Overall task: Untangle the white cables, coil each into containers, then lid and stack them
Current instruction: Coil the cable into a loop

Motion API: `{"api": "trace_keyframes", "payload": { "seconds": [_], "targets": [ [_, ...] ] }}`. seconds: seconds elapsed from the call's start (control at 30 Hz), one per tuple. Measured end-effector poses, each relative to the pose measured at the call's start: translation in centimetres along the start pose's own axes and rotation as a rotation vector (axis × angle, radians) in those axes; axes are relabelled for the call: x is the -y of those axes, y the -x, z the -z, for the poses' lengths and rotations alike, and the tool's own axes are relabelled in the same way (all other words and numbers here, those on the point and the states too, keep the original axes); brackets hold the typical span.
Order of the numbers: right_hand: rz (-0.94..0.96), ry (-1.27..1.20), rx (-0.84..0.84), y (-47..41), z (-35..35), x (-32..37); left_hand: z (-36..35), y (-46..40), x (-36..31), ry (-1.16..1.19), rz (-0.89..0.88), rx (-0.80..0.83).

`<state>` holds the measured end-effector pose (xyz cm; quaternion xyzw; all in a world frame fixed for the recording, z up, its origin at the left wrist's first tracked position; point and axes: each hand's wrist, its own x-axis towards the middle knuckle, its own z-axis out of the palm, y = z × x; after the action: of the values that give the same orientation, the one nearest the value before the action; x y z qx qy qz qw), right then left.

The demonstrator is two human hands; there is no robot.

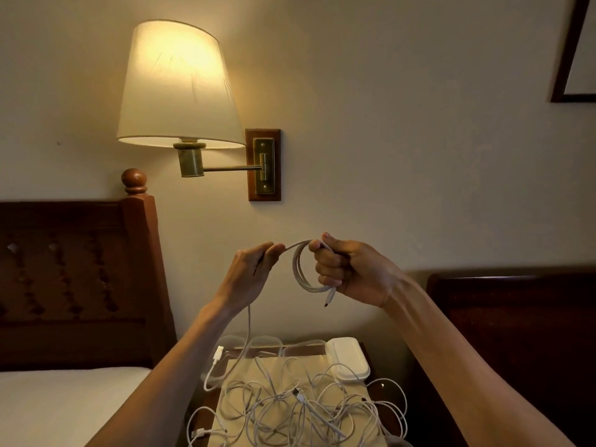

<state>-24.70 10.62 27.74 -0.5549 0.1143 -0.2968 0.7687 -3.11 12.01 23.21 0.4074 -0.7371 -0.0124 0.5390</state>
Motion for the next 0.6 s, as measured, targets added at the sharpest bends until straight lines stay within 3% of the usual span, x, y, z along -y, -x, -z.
{"api": "trace_keyframes", "payload": {
  "seconds": [0.23,0.4,0.53,0.6],
  "targets": [
    [-0.052,-0.076,0.015,0.3,-0.2,1.2,0.6,0.3,2.0,-0.01,0.024,-0.062],
    [0.013,-0.139,0.009,0.7,0.1,2.6,0.5,2.6,5.3,-0.053,0.075,-0.098],
    [0.073,-0.14,-0.036,1.0,0.8,3.4,0.1,5.4,7.4,-0.136,0.213,-0.106],
    [0.101,-0.084,-0.077,0.8,0.8,3.3,-0.6,5.9,6.9,-0.167,0.321,-0.01]
  ]
}}
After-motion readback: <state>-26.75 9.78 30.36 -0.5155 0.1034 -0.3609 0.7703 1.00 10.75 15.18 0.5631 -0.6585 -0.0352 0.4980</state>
